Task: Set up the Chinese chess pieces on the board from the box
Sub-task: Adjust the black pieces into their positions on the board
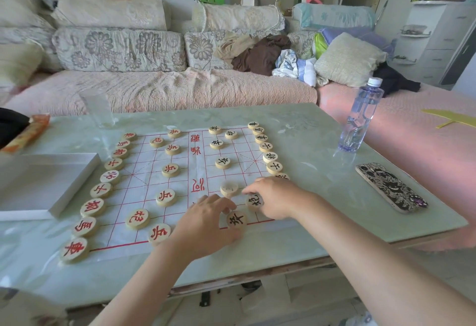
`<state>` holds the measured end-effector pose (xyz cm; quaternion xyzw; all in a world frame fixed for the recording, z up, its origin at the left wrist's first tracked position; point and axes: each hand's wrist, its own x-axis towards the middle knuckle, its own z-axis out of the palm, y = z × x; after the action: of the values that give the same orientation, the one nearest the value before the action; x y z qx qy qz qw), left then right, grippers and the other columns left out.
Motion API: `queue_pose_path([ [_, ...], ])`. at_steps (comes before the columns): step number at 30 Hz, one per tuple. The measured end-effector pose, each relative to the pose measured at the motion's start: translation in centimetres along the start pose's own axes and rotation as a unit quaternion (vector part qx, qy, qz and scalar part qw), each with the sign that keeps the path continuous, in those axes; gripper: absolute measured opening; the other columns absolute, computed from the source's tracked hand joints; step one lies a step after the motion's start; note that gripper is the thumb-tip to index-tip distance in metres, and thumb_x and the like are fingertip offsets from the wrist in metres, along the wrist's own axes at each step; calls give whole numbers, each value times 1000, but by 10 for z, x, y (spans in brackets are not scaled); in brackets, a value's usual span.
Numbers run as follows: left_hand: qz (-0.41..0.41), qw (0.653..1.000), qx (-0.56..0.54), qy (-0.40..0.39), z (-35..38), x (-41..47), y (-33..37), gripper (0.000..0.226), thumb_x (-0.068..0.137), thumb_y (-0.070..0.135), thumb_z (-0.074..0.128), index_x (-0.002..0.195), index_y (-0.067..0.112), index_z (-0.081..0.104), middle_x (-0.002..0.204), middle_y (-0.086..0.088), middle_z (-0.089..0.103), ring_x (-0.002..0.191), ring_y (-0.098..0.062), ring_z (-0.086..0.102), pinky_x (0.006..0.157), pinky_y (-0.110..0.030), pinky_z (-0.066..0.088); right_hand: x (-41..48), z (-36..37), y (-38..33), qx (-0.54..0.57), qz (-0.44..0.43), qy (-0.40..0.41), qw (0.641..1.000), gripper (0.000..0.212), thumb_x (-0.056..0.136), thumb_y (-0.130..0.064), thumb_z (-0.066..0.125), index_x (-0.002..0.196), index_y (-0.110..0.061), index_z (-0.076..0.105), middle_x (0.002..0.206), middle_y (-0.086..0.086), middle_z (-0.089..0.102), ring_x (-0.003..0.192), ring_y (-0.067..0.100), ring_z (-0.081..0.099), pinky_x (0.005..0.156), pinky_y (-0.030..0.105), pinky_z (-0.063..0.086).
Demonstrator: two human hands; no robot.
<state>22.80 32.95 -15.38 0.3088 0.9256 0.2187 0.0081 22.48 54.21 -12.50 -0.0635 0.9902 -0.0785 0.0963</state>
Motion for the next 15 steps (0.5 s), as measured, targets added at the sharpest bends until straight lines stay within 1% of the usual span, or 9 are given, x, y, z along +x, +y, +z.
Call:
queue_pose_path([
  [2, 0, 1000, -7, 7, 2, 0, -2, 50, 74, 59, 64, 118, 39, 54, 106, 23, 51, 97, -5, 44, 89, -28, 42, 2, 2, 0, 1, -3, -2, 1000, 53, 89, -18, 56, 137, -41, 52, 137, -11, 52, 127, 17, 50, 100, 36, 46],
  [5, -5, 1000, -22, 14, 2, 0, -4, 44, 75, 55, 66, 115, 38, 57, 101, 23, 53, 95, -5, 44, 86, -25, 42, 1, 0, -1, 7, -19, 19, 1000, 34, 93, -42, 57, 127, -39, 59, 126, -10, 57, 120, 18, 54, 95, 34, 46],
  [6, -7, 1000, -27, 13, 2, 0, -5, 43, 76, 54, 65, 115, 38, 57, 101, 23, 53, 95, -6, 44, 85, -25, 42, 0, -1, 0, 9, -23, 23, 999, 33, 92, -46, 56, 123, -38, 61, 122, -9, 58, 117, 19, 55, 92, 33, 46],
  [8, -10, 999, -28, 12, 1, -1, -6, 44, 76, 54, 64, 116, 39, 56, 102, 24, 53, 97, -6, 43, 86, -25, 41, -2, -3, -1, 12, -26, 22, 999, 38, 89, -46, 58, 124, -36, 61, 122, -7, 58, 118, 19, 54, 91, 31, 45],
  [10, -14, 999, -28, 12, 2, -1, -5, 47, 76, 55, 64, 120, 39, 54, 103, 24, 53, 98, -6, 43, 87, -25, 41, -4, -5, -1, 16, -21, 22, 999, 43, 87, -47, 59, 128, -35, 59, 124, -7, 56, 117, 18, 53, 95, 32, 44],
  [12, -18, 999, -31, 14, 2, -1, -5, 48, 76, 54, 64, 120, 39, 55, 104, 24, 53, 98, -6, 43, 87, -25, 41, -4, -4, 0, 19, -19, 28, 999, 36, 87, -50, 59, 119, -35, 63, 113, -9, 55, 111, 18, 54, 89, 31, 44],
  [15, -21, 999, -28, 15, 1, -1, -4, 45, 76, 55, 64, 117, 39, 56, 102, 24, 53, 97, -6, 42, 86, -24, 40, -4, -3, 0, 21, -20, 28, 999, 22, 88, -52, 59, 101, -35, 63, 97, -14, 47, 97, 15, 51, 76, 28, 36],
])
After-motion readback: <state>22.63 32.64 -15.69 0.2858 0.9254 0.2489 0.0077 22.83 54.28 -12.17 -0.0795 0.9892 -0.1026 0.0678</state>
